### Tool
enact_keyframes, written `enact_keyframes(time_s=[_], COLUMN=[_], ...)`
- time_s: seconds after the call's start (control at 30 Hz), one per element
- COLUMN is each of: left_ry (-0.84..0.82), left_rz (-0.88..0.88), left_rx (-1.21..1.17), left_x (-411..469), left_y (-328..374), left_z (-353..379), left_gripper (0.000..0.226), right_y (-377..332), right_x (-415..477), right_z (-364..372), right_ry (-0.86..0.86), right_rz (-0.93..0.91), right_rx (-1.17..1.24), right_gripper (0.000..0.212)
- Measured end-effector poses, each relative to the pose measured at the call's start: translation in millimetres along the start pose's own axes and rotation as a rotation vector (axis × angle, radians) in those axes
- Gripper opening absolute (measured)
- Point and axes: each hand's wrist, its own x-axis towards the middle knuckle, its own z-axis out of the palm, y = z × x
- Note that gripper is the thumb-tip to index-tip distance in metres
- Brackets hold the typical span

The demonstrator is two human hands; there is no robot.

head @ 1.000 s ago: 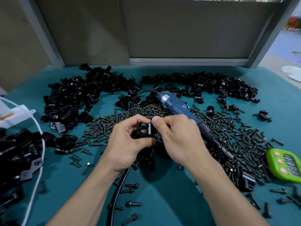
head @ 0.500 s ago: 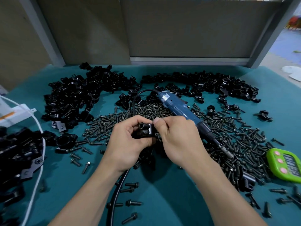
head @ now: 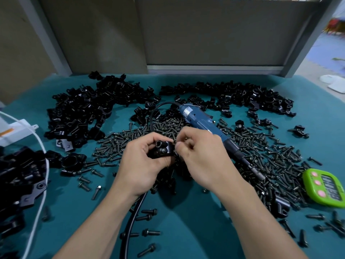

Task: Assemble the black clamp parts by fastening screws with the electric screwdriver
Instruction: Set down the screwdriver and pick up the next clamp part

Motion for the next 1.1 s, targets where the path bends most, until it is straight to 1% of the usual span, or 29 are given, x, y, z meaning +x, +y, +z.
enact_keyframes(time_s=[0.07, 0.17, 0.23, 0.3, 0.37, 0.47, 0.57, 0.6, 0.63, 0.67, 0.7, 0.73, 0.77, 0.8, 0.83, 0.87, 0.9, 0.97, 1.0, 1.1], left_ry=[-0.019, -0.045, -0.030, -0.002, -0.005, -0.011, 0.040, 0.069, 0.103, 0.142, 0.184, 0.232, 0.287, 0.347, 0.409, 0.465, 0.511, 0.563, 0.574, 0.602], left_rz=[0.006, 0.021, 0.007, -0.014, -0.013, 0.028, 0.071, 0.085, 0.094, 0.093, 0.081, 0.062, 0.041, 0.024, 0.005, -0.020, -0.052, -0.123, -0.156, -0.221], left_rx=[-0.007, -0.010, -0.008, 0.003, 0.003, -0.001, 0.103, 0.140, 0.166, 0.180, 0.185, 0.183, 0.179, 0.166, 0.139, 0.092, 0.034, -0.096, -0.158, -0.311], left_x=[-1.0, -2.3, -3.2, -3.9, -4.6, -7.3, -10.3, -11.0, -11.4, -11.2, -10.8, -9.8, -8.6, -6.6, -4.7, -2.9, -0.9, 4.1, 6.0, 9.6], left_y=[0.4, 1.3, 1.5, 1.9, 2.1, 2.3, 3.0, 2.7, 1.8, 0.9, -0.6, -2.0, -4.2, -5.9, -8.7, -11.1, -13.0, -14.9, -15.4, -14.9], left_z=[0.0, -0.2, 1.4, 3.2, 3.8, 1.7, 2.1, 3.2, 4.6, 5.5, 5.5, 4.6, 2.8, 0.1, -2.7, -5.8, -8.6, -14.0, -15.8, -19.2], left_gripper=[0.042, 0.040, 0.041, 0.042, 0.042, 0.042, 0.044, 0.044, 0.044, 0.044, 0.044, 0.042, 0.038, 0.032, 0.026, 0.021, 0.018, 0.012, 0.010, 0.007], right_y=[-0.5, -0.9, 1.4, 2.2, 1.3, -0.1, -2.9, -4.0, -4.2, -3.9, -2.1, 0.5, 4.6, 9.4, 14.8, 18.2, 20.8, 24.1, 23.7, 22.2], right_x=[-0.3, 1.0, 2.9, 3.5, 2.7, 4.0, 2.7, 1.5, 0.5, 0.7, 2.9, 5.8, 9.8, 14.3, 18.5, 22.0, 24.9, 35.5, 40.6, 57.9], right_z=[3.6, 5.2, 0.6, -3.9, -4.2, -1.3, 0.1, -1.5, -4.2, -8.9, -15.1, -22.3, -27.2, -29.3, -29.0, -26.3, -21.7, -14.1, -12.9, -22.1], right_ry=[0.017, 0.053, 0.015, -0.031, -0.065, -0.050, -0.101, -0.086, -0.009, 0.116, 0.250, 0.333, 0.353, 0.290, 0.193, 0.123, 0.089, 0.088, 0.087, 0.067], right_rz=[-0.005, 0.008, 0.042, 0.043, 0.016, 0.021, 0.116, 0.131, 0.115, 0.087, 0.063, 0.065, 0.112, 0.199, 0.280, 0.339, 0.359, 0.356, 0.351, 0.380], right_rx=[-0.056, -0.138, -0.064, 0.017, -0.017, -0.065, -0.017, -0.016, -0.042, -0.089, -0.174, -0.304, -0.446, -0.590, -0.655, -0.663, -0.638, -0.619, -0.635, -0.655], right_gripper=[0.026, 0.040, 0.037, 0.028, 0.025, 0.040, 0.052, 0.055, 0.056, 0.054, 0.045, 0.029, 0.021, 0.036, 0.050, 0.058, 0.064, 0.075, 0.074, 0.052])
